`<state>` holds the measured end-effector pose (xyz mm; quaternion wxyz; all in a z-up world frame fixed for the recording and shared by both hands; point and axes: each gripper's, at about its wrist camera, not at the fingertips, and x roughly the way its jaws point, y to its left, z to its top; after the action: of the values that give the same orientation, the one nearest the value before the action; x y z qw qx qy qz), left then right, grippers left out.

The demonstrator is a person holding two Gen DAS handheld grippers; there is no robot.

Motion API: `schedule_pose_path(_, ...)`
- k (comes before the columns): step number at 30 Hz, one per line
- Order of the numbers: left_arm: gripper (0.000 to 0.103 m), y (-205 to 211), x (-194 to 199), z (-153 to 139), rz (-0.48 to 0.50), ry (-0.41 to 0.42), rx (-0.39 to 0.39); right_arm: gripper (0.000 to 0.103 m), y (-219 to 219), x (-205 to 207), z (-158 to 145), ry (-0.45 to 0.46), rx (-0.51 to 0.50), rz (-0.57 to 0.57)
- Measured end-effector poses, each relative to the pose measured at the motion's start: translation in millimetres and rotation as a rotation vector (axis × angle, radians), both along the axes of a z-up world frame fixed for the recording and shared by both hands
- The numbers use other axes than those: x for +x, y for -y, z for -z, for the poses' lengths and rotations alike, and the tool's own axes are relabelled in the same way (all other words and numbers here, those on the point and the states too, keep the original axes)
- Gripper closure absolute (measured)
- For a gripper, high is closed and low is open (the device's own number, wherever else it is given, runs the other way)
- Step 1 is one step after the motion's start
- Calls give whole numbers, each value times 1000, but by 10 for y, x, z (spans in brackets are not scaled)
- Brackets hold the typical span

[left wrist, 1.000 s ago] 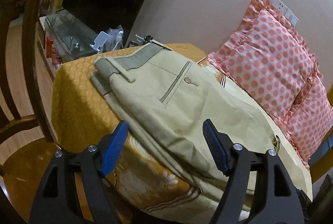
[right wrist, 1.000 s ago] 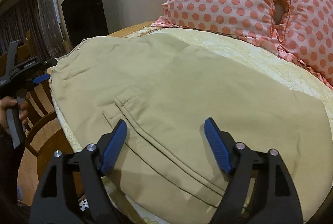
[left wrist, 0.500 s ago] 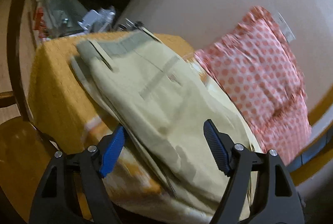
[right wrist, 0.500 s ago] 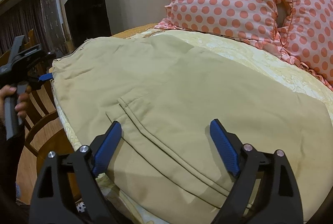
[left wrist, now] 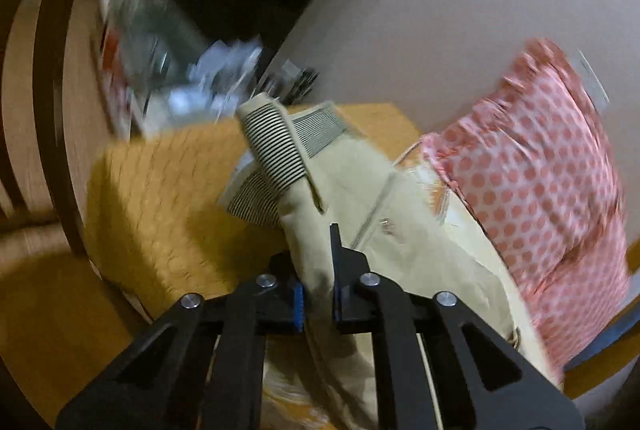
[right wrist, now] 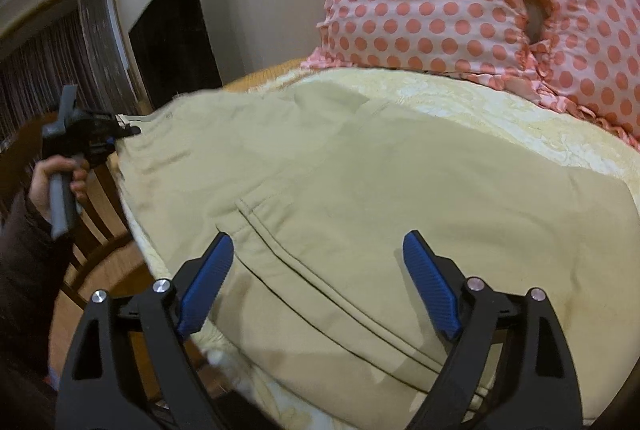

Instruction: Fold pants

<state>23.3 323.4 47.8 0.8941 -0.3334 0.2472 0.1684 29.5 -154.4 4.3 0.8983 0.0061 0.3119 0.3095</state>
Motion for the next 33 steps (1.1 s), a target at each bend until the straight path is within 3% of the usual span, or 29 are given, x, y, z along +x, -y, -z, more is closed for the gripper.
schedule_pose_path(2, 96, 280, 18, -308, 52, 39, 101, 16, 250, -12, -94, 2, 86, 35)
schedule_pose_path(5, 97, 1108, 120, -838, 257, 114, 262, 16, 681, -39, -218, 13, 200, 124)
schedule_pose_path(9, 97, 2349, 255, -1055, 586, 193, 355, 16, 1312, -124, -328, 44, 284, 303)
schedule_pose_path(13, 96, 3462, 250, -873, 876, 222, 373, 12, 1945, -205, -282, -4, 384, 471)
schedule_pose_path(17, 96, 4305, 254, -170, 1097, 49, 365, 12, 2434, -234, -109, -102, 557, 550)
schedule_pose_path(19, 96, 4396, 197, -7, 1116, 14, 363, 12, 2546, -182, -37, -153, 589, 550)
schedule_pose_path(23, 96, 4389, -22, -200, 1051, 145, 445, 12, 2500, -13, -21, -197, 623, 485)
schedule_pose_path(26, 96, 4503, -163, -190, 1073, 193, 487, 12, 2395, 149, -13, -234, 667, 420)
schedule_pose_path(31, 96, 4732, -315, 254, 1181, 105, 536, 13, 2274, 230, 19, -287, 619, 431)
schedule_pose_path(33, 96, 4664, -367, 301, 1198, 104, 514, 12, 2240, 222, -4, -288, 591, 427)
